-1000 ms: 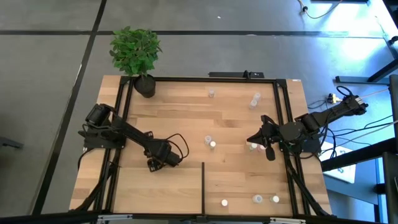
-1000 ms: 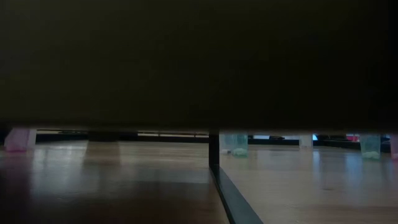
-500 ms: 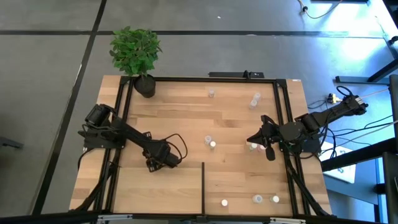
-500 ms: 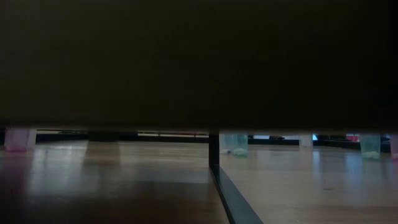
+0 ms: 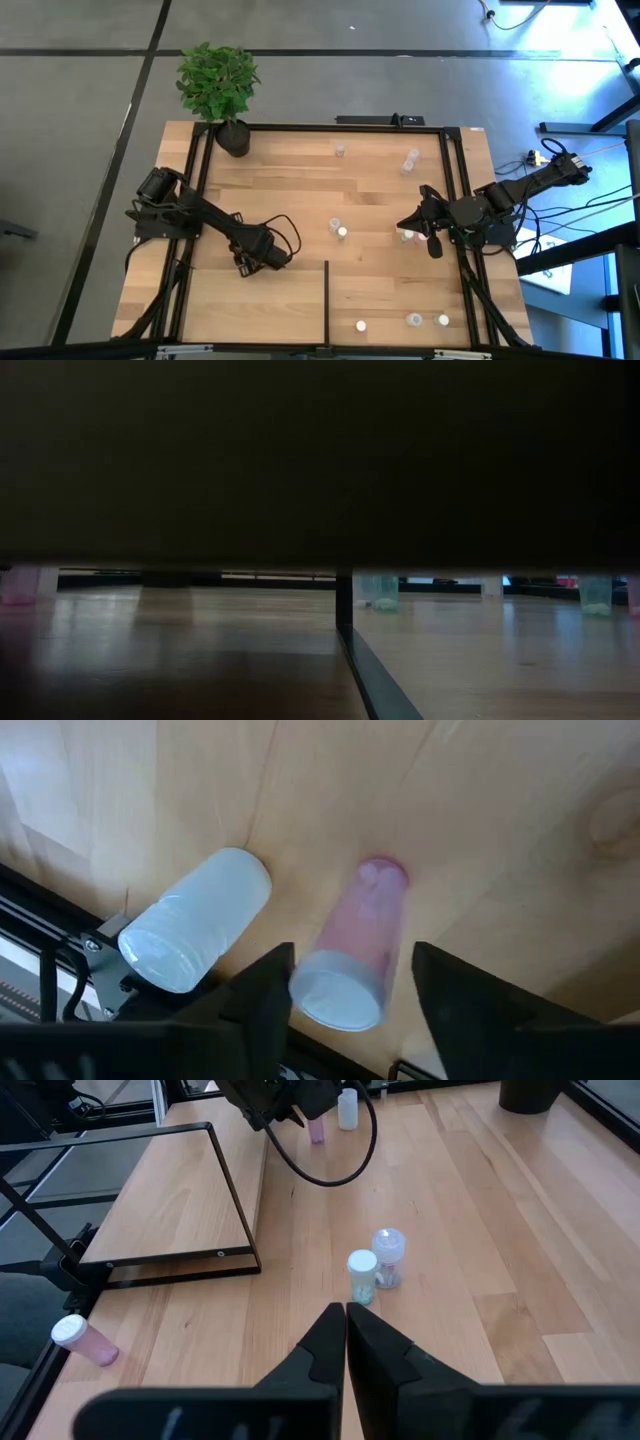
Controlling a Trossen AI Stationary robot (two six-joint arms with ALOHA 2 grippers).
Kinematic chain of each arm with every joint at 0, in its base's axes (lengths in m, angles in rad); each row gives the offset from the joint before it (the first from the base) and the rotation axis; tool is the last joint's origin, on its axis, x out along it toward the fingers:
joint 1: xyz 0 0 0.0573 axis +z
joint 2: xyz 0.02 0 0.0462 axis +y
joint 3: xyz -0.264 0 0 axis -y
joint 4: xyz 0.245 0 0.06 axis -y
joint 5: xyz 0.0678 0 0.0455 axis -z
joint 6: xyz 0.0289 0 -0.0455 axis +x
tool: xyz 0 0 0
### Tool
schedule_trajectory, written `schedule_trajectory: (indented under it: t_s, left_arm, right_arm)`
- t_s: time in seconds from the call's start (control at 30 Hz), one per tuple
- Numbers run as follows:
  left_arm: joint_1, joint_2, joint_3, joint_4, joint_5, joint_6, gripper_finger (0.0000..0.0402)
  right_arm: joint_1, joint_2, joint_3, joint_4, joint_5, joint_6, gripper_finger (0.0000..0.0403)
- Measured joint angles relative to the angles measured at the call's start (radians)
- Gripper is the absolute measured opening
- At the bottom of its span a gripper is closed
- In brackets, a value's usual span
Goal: Pick and place medicine bottles onto shelf by color
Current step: Put the top left pink pill bottle on the shelf
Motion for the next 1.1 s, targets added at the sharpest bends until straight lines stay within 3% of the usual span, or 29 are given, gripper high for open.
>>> schedule_trajectory:
  t_s: [0.4, 1.1]
  left_arm:
    - [0.000, 0.000, 0.000, 0.003, -0.003, 0.001, 0.0101]
    - [0.000, -0.005, 0.000, 0.013, 0.027, 0.022, 0.0092]
  right_arm:
    - [0.000, 0.000, 0.000, 0.000, 0.000, 0.000, 0.0016]
    - [0.000, 0.000, 0.000, 0.000, 0.000, 0.000, 0.0016]
